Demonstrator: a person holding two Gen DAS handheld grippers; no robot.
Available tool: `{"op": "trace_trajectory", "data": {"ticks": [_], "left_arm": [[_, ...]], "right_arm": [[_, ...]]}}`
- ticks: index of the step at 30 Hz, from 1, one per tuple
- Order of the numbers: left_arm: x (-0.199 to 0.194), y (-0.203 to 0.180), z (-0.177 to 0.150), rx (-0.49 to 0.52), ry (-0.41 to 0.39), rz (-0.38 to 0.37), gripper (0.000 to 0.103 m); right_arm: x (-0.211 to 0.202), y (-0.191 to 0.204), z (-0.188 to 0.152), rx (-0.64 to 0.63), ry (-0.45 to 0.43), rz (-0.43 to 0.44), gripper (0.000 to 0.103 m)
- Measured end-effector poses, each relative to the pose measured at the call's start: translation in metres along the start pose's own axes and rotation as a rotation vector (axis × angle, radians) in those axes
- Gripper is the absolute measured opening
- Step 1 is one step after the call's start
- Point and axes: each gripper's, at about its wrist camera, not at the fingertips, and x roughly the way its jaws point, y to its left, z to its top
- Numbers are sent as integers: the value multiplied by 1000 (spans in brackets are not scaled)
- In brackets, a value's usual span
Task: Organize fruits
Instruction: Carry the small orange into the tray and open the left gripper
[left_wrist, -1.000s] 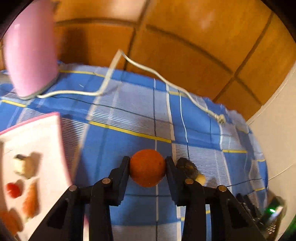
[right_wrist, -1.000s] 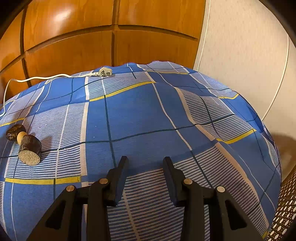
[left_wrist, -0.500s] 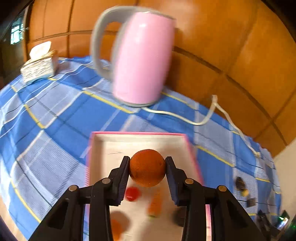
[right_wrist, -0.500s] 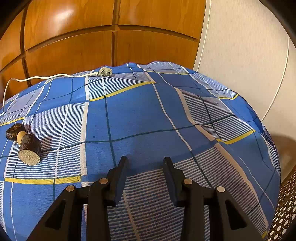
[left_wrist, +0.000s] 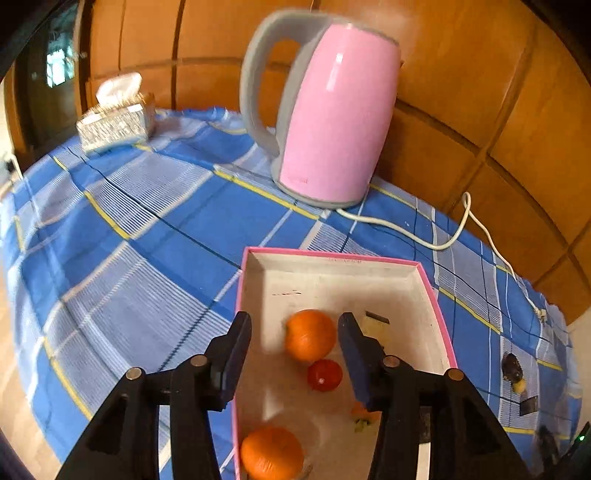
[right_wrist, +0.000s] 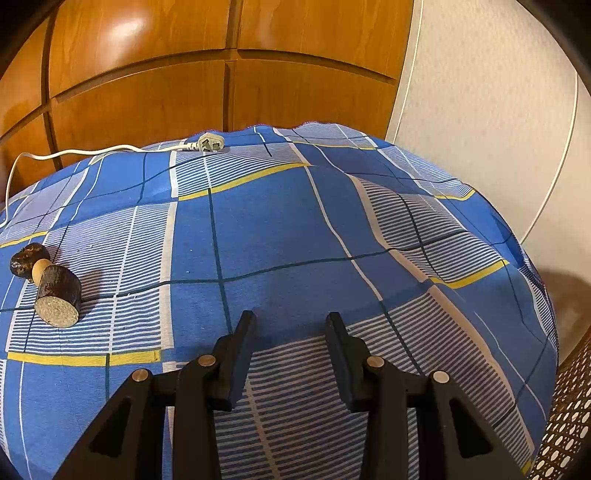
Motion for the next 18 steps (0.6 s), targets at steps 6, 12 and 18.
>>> {"op": "trace_trajectory", "data": {"ticks": [6, 12, 18], "left_arm": [[-36, 4, -26, -11, -74, 46, 60], [-50, 11, -65, -46, -48, 66, 62], [-54, 15, -97, -90, -21, 106, 72]], "right_arm": [[0, 0, 0, 1, 0, 0, 39], [0, 0, 0, 2, 0, 0, 39], [0, 1, 1, 2, 1, 0, 39]]}}
